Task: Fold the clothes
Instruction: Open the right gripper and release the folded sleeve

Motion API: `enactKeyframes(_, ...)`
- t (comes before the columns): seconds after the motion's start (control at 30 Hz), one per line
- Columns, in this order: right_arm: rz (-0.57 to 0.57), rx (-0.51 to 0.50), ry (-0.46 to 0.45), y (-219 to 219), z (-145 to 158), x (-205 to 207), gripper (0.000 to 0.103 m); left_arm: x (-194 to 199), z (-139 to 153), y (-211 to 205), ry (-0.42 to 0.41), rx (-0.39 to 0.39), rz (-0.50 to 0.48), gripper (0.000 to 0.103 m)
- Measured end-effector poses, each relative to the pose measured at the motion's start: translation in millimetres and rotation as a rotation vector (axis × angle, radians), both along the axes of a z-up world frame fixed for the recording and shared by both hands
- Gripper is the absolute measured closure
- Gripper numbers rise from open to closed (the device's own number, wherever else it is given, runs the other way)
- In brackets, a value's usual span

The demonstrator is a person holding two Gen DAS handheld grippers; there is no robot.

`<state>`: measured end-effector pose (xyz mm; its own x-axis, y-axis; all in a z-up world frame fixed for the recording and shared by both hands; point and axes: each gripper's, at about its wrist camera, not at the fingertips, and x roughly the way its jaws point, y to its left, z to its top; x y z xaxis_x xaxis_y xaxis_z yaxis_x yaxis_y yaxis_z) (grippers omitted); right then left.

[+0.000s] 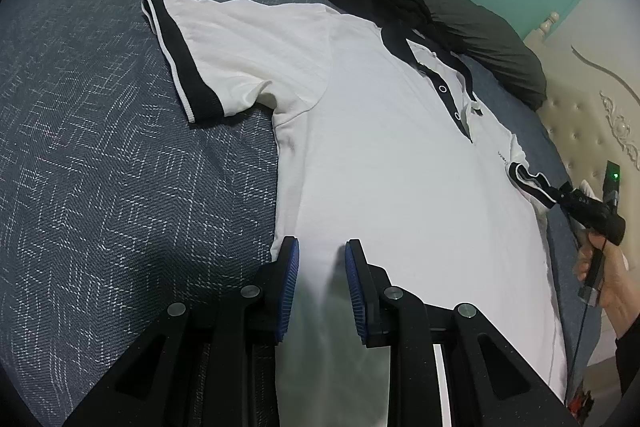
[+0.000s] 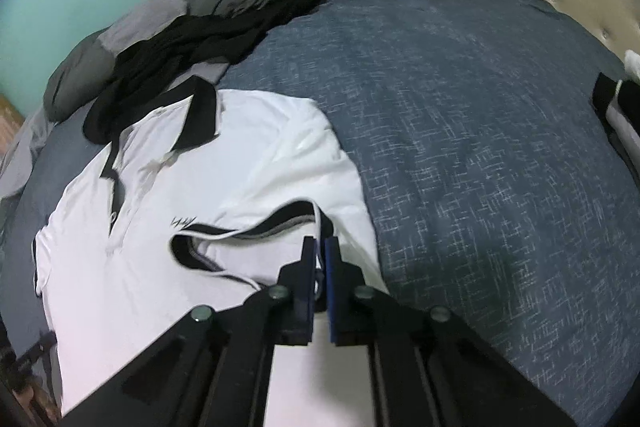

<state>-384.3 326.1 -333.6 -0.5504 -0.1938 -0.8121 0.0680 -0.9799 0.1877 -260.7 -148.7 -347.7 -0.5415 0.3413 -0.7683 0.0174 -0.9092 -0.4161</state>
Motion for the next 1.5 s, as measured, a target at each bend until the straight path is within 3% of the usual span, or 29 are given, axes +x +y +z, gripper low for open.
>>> enactKeyframes(0.23, 0.164, 0.085, -0.049, -24, -2, 26, 0.1, 0, 0, 1, -0.002, 0.006, 0.001, 0.077)
enactKeyframes(0.5, 0.257, 0.125, -0.125, -34, -17, 34, 0.097, 0, 0, 0, -0.004, 0.011, 0.0, 0.076)
enactKeyframes(0.6, 0.266, 0.068, -0.116, -30, -8, 40, 0.089, 0, 0, 1, -0.005, 0.01, 0.002, 0.076)
enactKeyframes(0.77, 0.243, 0.003, -0.019, -21, 19, 43, 0.086, 1, 1, 2, -0.002, 0.004, 0.0, 0.076)
enactKeyframes(0.83, 0.203, 0.018, 0.003, -21, 23, 34, 0.075, 1, 1, 2, -0.002, 0.001, 0.0, 0.076)
enactKeyframes(0.9, 0.189, 0.022, 0.012, -25, 24, 23, 0.072, 2, 1, 2, -0.002, 0.003, -0.001, 0.075)
enactKeyframes(0.97, 0.216, 0.029, -0.024, -34, 15, 10, 0.064, 1, 1, 2, -0.003, 0.005, -0.001, 0.075)
enactKeyframes(1.07, 0.248, 0.111, -0.035, -43, 3, 6, 0.063, 0, 1, 1, -0.002, 0.003, -0.003, 0.075)
enactKeyframes(1.13, 0.275, 0.14, -0.021, -47, -1, 6, 0.064, 2, 1, 2, -0.003, 0.004, 0.001, 0.075)
enactKeyframes(1.2, 0.289, 0.17, -0.021, -49, -6, 7, 0.092, 2, 1, 2, -0.002, 0.006, 0.0, 0.075)
enactKeyframes(1.3, 0.321, 0.165, -0.018, -52, -8, 14, 0.101, 2, 1, 2, -0.003, 0.008, 0.0, 0.074)
enactKeyframes(1.5, 0.416, 0.148, -0.043, -56, -7, 31, 0.102, 2, 1, 1, -0.004, 0.012, -0.002, 0.074)
